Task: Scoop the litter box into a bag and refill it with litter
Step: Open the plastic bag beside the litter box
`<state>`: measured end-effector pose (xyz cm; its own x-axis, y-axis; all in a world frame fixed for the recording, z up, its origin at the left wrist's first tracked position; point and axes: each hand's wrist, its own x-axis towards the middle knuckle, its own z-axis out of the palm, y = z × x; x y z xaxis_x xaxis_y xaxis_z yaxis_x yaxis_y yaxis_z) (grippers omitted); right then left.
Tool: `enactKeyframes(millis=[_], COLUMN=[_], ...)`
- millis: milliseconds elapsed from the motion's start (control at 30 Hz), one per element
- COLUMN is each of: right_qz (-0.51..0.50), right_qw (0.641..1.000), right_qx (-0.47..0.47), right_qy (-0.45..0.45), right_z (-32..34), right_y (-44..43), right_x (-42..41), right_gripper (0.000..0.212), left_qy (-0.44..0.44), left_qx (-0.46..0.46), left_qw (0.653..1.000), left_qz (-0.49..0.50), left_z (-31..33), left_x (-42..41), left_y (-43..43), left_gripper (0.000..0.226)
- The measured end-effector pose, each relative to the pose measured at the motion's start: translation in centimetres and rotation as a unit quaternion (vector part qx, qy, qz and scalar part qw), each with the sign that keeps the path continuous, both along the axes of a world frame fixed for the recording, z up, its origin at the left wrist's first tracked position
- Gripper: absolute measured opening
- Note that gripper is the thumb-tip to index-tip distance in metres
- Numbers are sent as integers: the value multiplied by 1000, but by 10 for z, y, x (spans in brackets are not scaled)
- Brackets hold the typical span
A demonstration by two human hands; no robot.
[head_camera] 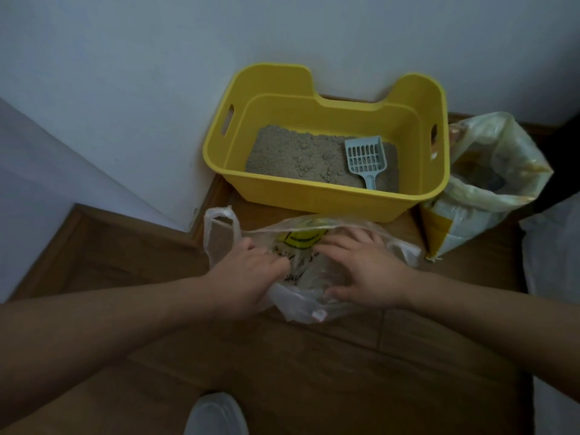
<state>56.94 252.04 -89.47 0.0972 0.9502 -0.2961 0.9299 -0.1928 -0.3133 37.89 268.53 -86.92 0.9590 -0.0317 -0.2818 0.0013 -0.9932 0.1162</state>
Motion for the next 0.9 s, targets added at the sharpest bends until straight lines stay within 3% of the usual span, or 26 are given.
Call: enactKeyframes(millis=[100, 200, 300, 333, 533, 667, 900], right_qz=[14, 47, 109, 122, 95, 31, -17], right_qw=[999, 998, 993, 991, 991, 989, 984], right_qx=[-19, -24, -18, -19, -81, -140, -173], right_qy=[-26, -39, -46, -40, -40, -20, -35], right_z=[1, 2, 2, 0, -14, -29, -49], right_y=[-1, -1, 2, 3, 5, -1, -22], right_x=[-1, -1, -5, -6, -2, 8, 29], right_gripper=[83, 66, 49, 49, 73, 87, 79], left_qy=[62, 5, -13, -6, 73, 98, 126], left_qx=[-48, -123, -71, -58, -8, -2, -2], left_qw=[996, 981, 985, 987, 987, 984, 978], left_qz=[48, 149, 158, 153, 146, 147, 169], left_z=[1, -3, -7, -9, -27, -38, -60], left_x=[2, 10, 23, 26, 22, 14, -7], left_y=[-2, -3, -3, -3, 4, 11, 27], left_gripper=[50, 41, 17, 20, 107, 121, 125])
